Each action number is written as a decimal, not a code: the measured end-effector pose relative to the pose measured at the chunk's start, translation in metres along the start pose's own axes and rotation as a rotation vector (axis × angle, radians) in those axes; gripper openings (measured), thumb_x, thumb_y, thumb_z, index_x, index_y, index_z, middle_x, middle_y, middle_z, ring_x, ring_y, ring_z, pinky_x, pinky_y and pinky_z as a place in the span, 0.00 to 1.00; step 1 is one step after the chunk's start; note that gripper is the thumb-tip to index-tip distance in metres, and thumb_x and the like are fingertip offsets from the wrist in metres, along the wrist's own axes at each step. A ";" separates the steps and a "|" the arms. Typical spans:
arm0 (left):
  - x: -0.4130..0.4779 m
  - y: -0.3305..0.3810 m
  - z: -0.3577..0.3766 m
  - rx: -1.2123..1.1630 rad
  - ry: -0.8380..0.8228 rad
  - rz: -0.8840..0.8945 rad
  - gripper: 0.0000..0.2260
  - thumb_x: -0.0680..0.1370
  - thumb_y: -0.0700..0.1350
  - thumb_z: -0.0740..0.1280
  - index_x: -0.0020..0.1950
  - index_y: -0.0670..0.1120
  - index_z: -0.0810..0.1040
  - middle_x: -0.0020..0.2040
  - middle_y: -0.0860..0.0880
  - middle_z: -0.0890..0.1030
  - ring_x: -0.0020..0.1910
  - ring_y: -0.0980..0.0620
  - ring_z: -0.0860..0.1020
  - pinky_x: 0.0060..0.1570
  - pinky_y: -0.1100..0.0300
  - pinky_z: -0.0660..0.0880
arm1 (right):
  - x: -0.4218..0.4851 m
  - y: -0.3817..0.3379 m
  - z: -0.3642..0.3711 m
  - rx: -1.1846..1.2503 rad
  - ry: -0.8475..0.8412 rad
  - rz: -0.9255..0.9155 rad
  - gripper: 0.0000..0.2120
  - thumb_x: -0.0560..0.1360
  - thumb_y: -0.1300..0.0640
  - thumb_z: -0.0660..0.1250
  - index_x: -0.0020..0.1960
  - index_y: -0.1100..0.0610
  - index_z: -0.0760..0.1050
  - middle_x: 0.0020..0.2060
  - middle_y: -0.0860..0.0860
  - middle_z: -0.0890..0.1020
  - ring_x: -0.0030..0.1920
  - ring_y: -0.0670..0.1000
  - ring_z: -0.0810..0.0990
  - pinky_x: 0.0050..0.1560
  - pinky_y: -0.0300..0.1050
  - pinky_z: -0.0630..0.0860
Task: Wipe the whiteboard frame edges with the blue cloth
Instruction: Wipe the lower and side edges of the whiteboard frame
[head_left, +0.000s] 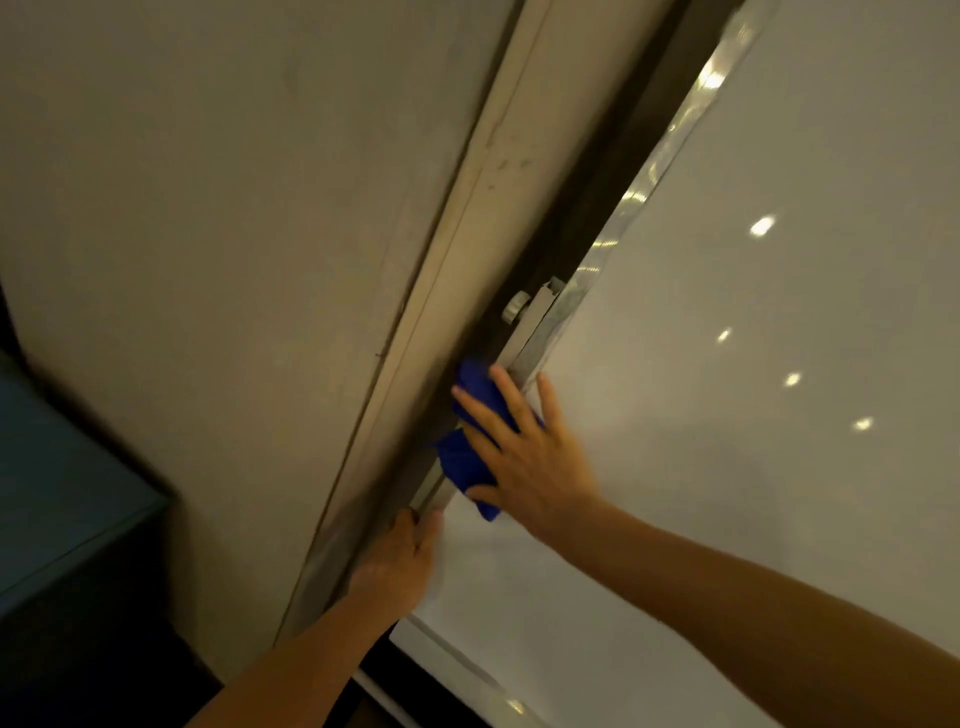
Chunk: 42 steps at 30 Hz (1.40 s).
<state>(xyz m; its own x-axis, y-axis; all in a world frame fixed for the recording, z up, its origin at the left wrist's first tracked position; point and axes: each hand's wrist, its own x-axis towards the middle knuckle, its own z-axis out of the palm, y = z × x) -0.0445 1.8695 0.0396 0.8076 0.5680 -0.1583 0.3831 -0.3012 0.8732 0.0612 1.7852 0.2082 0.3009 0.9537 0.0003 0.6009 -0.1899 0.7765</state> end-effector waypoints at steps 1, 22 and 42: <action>0.002 0.004 -0.001 -0.025 0.025 0.022 0.23 0.79 0.62 0.50 0.57 0.45 0.71 0.51 0.43 0.79 0.50 0.41 0.78 0.51 0.47 0.75 | -0.005 -0.003 0.003 0.012 -0.011 0.021 0.36 0.77 0.33 0.53 0.79 0.50 0.53 0.78 0.54 0.36 0.75 0.64 0.29 0.68 0.70 0.25; 0.026 0.245 -0.079 0.320 0.423 0.848 0.35 0.79 0.61 0.51 0.79 0.43 0.48 0.81 0.45 0.49 0.79 0.46 0.48 0.77 0.50 0.48 | 0.056 0.216 -0.103 0.021 0.341 0.485 0.34 0.79 0.31 0.41 0.78 0.47 0.58 0.80 0.54 0.49 0.78 0.63 0.37 0.72 0.71 0.35; 0.083 0.362 -0.102 0.554 0.604 0.886 0.47 0.58 0.76 0.61 0.64 0.44 0.66 0.79 0.39 0.40 0.78 0.43 0.37 0.72 0.55 0.54 | 0.075 0.384 -0.151 -0.182 0.306 0.525 0.26 0.82 0.38 0.43 0.78 0.40 0.53 0.80 0.52 0.51 0.78 0.61 0.39 0.74 0.68 0.37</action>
<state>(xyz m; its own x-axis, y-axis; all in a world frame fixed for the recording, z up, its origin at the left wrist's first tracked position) 0.1154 1.8858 0.3891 0.6042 0.2204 0.7658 0.0620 -0.9711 0.2307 0.2024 1.8195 0.6012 0.2801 0.7727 0.5696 0.2865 -0.6336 0.7186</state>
